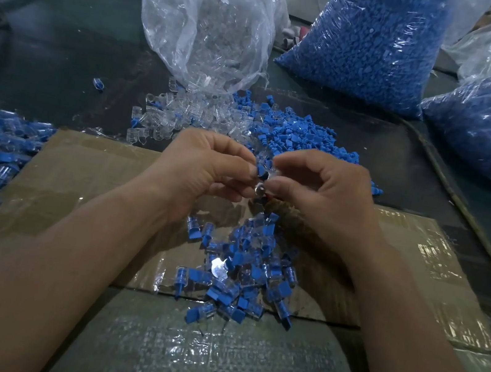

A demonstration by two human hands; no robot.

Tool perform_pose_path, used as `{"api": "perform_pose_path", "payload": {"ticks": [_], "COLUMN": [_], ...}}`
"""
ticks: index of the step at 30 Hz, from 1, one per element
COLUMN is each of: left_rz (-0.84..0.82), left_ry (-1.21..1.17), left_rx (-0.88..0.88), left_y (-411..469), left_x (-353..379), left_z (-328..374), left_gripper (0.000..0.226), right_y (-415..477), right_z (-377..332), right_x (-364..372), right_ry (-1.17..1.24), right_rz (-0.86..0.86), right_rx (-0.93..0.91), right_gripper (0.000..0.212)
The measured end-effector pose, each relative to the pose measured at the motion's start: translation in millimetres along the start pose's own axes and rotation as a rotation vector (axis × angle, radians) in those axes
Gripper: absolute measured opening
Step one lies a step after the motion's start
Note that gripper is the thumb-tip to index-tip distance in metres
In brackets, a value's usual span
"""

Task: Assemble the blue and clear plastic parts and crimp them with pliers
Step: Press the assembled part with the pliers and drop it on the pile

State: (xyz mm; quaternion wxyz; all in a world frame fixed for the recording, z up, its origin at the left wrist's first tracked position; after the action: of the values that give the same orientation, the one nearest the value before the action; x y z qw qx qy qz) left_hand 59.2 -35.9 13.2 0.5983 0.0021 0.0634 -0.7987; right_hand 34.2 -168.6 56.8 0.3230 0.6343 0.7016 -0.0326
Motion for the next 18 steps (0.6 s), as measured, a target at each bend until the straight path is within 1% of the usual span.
{"api": "perform_pose_path", "payload": {"ticks": [3,5,6,9,10,11,12,14,18], "left_rz": [0.030,0.041,0.045,0.065,0.070,0.072,0.072,0.071,0.066], "left_ry": [-0.043,-0.062,-0.066,-0.077,-0.079,-0.079,-0.079,-0.078,-0.078], "left_rx": [-0.001,-0.001,0.000,0.000,-0.002,-0.004,-0.005,-0.008,-0.016], "left_y": [0.8,0.7,0.6,0.6,0.7,0.8,1.0,1.4,2.5], "left_x": [-5.5,-7.7,-8.2,-9.2,-9.5,-9.4,-9.3,-9.2,-9.5], "left_z": [0.2,0.9,1.1,0.4,0.1,-0.3,-0.6,-1.2,-1.8], "left_gripper": [0.018,0.018,0.017,0.014,0.012,0.012,0.014,0.018,0.019], "right_y": [-1.0,-3.1,-5.1,-14.2,-17.1,-18.8,-18.9,-17.4,-16.2], "right_z": [23.8,36.7,42.2,55.8,58.6,60.7,61.6,61.7,61.6], "right_x": [-21.1,-30.9,-32.0,-22.8,-18.4,-15.3,-14.1,-14.4,-15.8], "right_ry": [-0.079,-0.140,-0.165,-0.270,-0.321,-0.361,-0.382,-0.369,-0.334], "right_rz": [-0.010,-0.066,-0.115,-0.349,-0.421,-0.467,-0.483,-0.465,-0.439], "right_rx": [0.193,0.310,0.369,0.506,0.529,0.540,0.544,0.550,0.543], "right_gripper": [0.032,0.039,0.046,0.083,0.092,0.095,0.093,0.084,0.070]}}
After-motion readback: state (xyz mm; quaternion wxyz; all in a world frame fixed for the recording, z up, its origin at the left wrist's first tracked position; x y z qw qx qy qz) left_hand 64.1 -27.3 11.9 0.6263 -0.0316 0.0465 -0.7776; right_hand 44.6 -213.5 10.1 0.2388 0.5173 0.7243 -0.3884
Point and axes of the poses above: each hand's wrist, its own y-axis towards the middle knuckle, its own x-axis out of the palm, z = x × y, the point moved 8 cm from there along y, towards the middle knuckle, and after that the axes turned 12 degrees about y, right-handed, at the moved point
